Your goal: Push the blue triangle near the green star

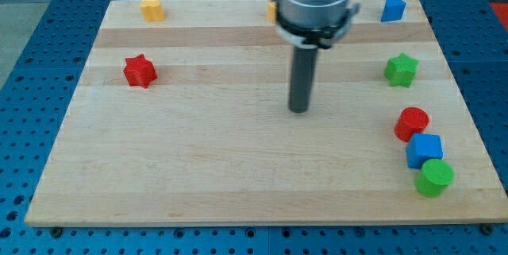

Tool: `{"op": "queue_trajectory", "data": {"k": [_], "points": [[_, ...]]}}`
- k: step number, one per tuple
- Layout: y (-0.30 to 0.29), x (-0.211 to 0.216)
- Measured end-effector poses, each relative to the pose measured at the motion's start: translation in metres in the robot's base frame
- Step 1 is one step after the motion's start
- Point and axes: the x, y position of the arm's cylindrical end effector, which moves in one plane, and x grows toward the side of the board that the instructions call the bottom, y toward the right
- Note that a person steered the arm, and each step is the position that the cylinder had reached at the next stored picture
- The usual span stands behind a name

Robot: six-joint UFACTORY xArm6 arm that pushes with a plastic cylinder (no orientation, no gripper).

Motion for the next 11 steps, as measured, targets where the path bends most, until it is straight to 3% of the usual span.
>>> {"op": "queue_trajectory", "data": {"k": [3, 6, 8, 11], "points": [[-0.154, 0.0], [-0.272, -0.004], [-0.289, -0.071], [-0.207, -0.08]]}}
